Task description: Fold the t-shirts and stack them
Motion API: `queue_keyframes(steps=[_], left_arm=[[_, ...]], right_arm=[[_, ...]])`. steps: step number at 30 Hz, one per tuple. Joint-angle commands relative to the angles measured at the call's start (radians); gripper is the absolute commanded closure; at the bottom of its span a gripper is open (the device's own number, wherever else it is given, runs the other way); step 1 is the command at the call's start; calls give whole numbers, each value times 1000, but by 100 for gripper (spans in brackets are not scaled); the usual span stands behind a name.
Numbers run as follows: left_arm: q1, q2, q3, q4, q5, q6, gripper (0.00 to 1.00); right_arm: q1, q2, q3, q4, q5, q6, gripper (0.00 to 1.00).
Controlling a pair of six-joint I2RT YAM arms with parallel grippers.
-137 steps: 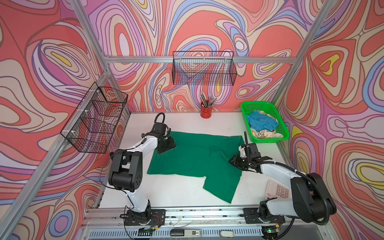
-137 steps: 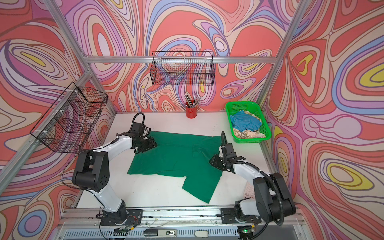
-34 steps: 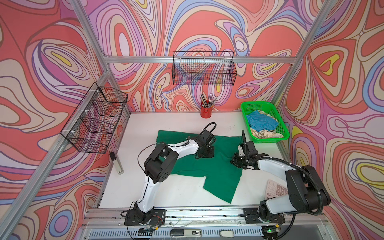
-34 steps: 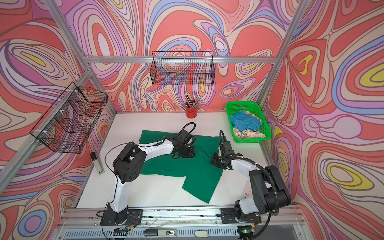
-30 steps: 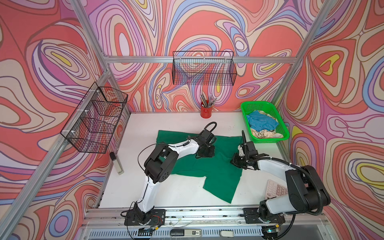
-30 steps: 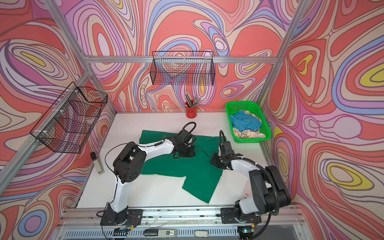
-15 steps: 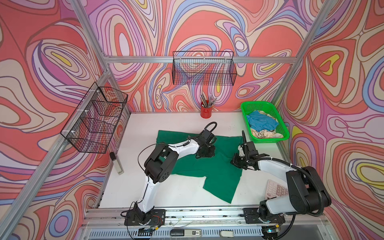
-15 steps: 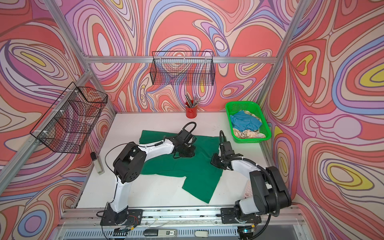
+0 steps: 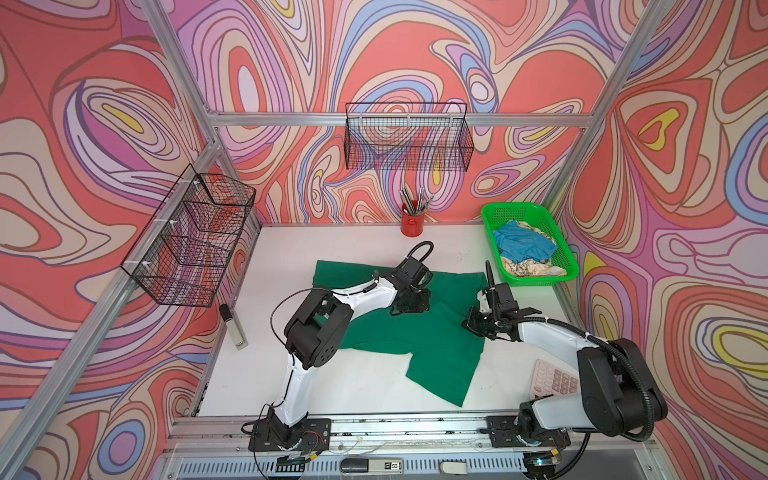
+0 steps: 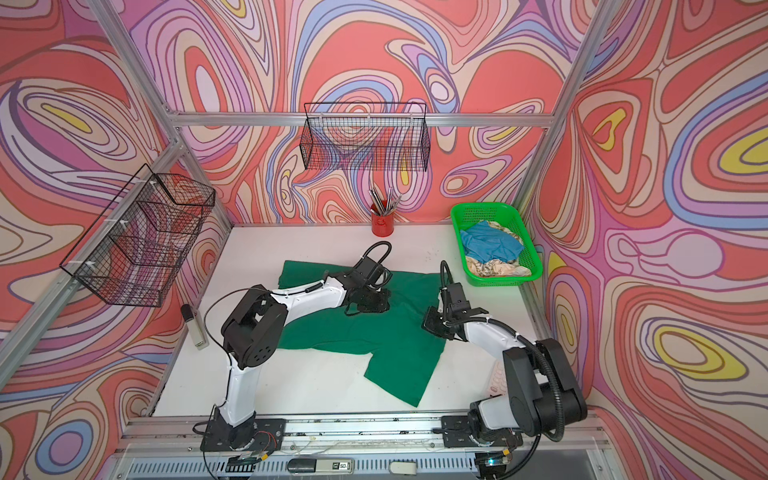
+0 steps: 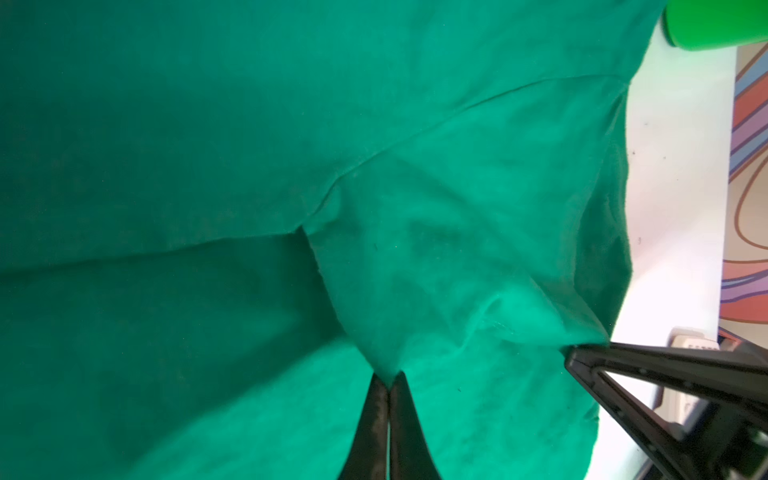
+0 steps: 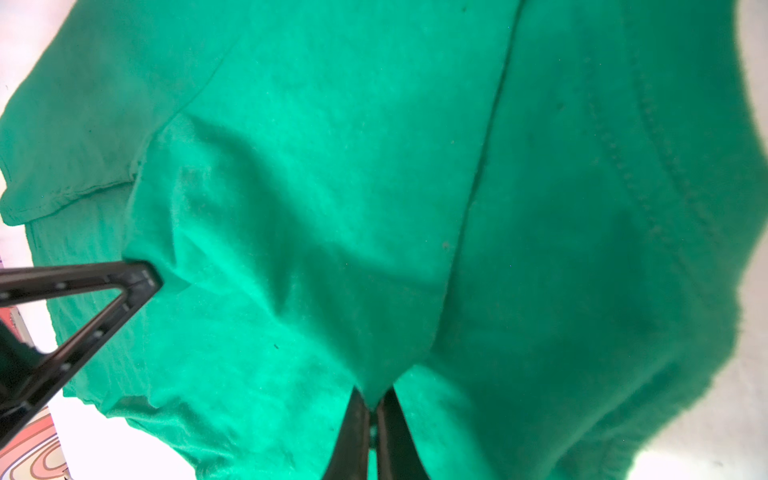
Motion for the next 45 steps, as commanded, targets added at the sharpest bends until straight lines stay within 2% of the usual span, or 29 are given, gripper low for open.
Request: queue_keyframes(steps=[1,26,31,36,38,45], left_arm=[[3,-42,-13,6,15,-15,100],[13,-62,-54,17,59,-35,100],[12,-62,-63,15,80,-36,100],[13,-63,-61,15,83,-35,96],[13,-65,-59,9,84,-36,90],[12,-122,-81,-4,60,-33,77]], right_arm=[[2,-22,-1,-11,17,-4,100],[2,-37,7,-46,14,-24,100],[2,-43,12,-70,19,-34,97],[2,-47,20,-78,13,-34,86],[2,-55,29,-93,20,-38,82],[2,-86,85,-160,44,-61,78]])
